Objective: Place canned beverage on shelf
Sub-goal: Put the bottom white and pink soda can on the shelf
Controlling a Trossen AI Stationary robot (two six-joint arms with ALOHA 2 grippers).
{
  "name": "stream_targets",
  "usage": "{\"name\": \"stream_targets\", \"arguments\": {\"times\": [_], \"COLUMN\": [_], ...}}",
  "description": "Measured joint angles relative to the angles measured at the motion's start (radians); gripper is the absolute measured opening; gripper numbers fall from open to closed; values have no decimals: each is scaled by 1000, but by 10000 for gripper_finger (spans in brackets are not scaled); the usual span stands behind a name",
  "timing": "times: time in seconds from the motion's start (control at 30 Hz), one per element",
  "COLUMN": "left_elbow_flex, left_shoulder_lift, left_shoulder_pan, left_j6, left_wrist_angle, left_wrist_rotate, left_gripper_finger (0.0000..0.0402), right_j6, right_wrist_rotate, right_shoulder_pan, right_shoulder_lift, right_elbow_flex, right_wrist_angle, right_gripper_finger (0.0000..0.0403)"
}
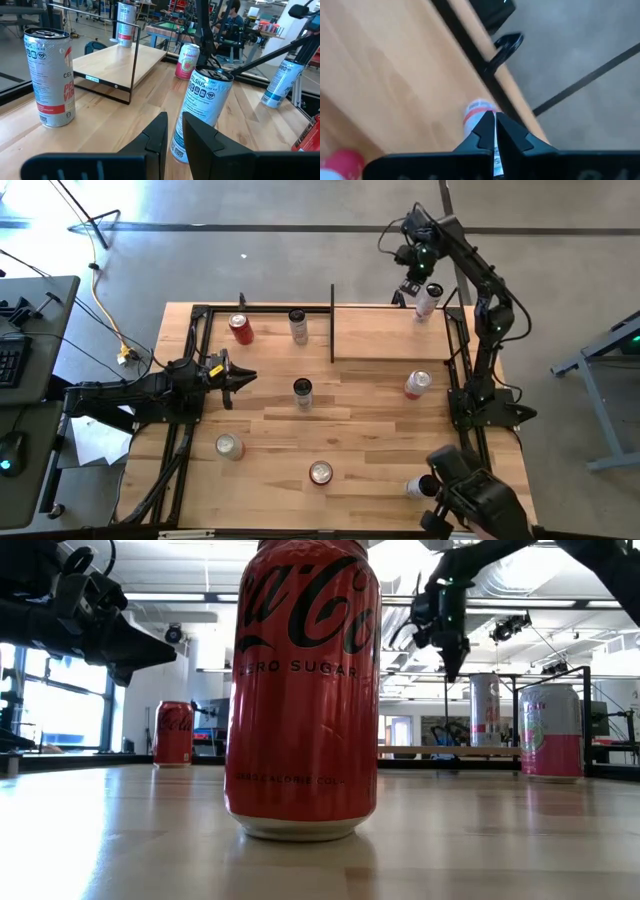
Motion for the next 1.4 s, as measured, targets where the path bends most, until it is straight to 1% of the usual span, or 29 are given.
{"name": "stream_targets", "arguments": {"times": [0.17,0.6,0.8,1.03,1.17,1.3,1.4], "left_elbow_flex": [0,0,0,0,0,0,0], "left_shoulder_lift": [0,0,0,0,0,0,0], "left_shoulder_pan": [0,0,0,0,0,0,0], "left_j6": [8,9,9,9,9,9,9], "left_wrist_angle": [0,1,1,1,1,1,1], "left_wrist_rotate": [0,0,0,0,0,0,0], "left_gripper_finger": [49,49,49,49,49,49,49], "right_j6": [10,153,227,318,324,301,283], "right_wrist_rotate": [89,222,262,269,274,335,347], "right_shoulder_pan": [0,-5,-19,-58,-71,-69,-60], "right_shoulder_lift": [-1,-2,-2,-2,-2,-4,-20], "right_elbow_flex": [-18,-18,-18,-18,-18,-18,-18], "right_wrist_angle": [-16,-61,-61,-62,-62,-62,-61], "right_gripper_finger": [0,0,0,0,0,0,0]}}
